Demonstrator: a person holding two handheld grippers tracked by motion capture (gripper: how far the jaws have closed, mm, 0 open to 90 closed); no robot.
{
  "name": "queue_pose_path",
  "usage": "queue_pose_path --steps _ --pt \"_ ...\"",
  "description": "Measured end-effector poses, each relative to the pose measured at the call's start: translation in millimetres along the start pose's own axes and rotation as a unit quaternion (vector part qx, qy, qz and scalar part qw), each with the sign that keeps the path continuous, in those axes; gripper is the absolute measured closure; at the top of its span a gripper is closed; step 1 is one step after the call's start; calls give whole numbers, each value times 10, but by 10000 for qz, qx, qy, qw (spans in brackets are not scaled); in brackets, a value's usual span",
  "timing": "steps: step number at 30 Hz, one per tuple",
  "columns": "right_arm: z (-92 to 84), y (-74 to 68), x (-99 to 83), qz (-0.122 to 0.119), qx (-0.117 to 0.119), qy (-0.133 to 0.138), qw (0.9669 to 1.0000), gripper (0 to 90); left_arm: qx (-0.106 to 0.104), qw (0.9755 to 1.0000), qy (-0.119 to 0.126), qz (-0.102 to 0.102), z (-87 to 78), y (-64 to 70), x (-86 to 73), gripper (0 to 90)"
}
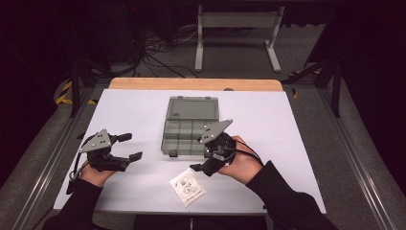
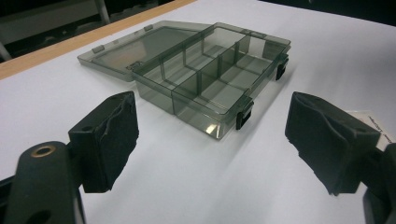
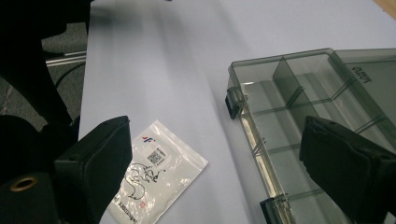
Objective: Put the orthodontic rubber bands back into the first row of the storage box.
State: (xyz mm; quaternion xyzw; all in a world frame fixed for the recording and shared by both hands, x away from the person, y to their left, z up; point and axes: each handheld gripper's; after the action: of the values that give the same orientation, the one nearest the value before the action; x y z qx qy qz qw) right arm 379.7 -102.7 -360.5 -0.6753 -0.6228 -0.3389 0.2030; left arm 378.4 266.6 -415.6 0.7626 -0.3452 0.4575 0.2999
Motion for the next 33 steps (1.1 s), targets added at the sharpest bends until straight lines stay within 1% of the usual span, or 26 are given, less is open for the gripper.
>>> queue_pose_path --steps 3,7,18,21,29,33 --pt "30 -13 -11 -6 45 -46 10000 107 -4 10000 -19 2 0 -2 2 179" --pt "102 -56 -28 -50 159 -182 9997 114 -7 10000 -24 9 2 -1 3 179" --pt "254 -128 -65 -82 337 -371 9987 119 -16 10000 -20 8 0 -2 3 179" --pt "298 -143 -78 -89 387 -383 9985 120 -11 10000 -6 0 2 -3 1 179" --pt "426 -194 -107 -147 545 -546 9969 120 -29 10000 -14 11 -2 -1 4 179" --pt "486 -232 -125 -132 624 -602 9961 119 -34 10000 -13 15 -2 0 4 179"
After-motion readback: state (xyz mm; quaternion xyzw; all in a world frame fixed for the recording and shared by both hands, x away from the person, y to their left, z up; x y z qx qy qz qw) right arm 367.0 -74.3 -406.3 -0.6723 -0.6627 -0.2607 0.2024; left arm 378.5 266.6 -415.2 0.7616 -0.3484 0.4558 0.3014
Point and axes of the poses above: each handheld gripper's, and its own axes: z roughly forward along the jaws, x roughly out of its top, y roughly to its right, and after that the axes turned 9 degrees about -z, right-handed
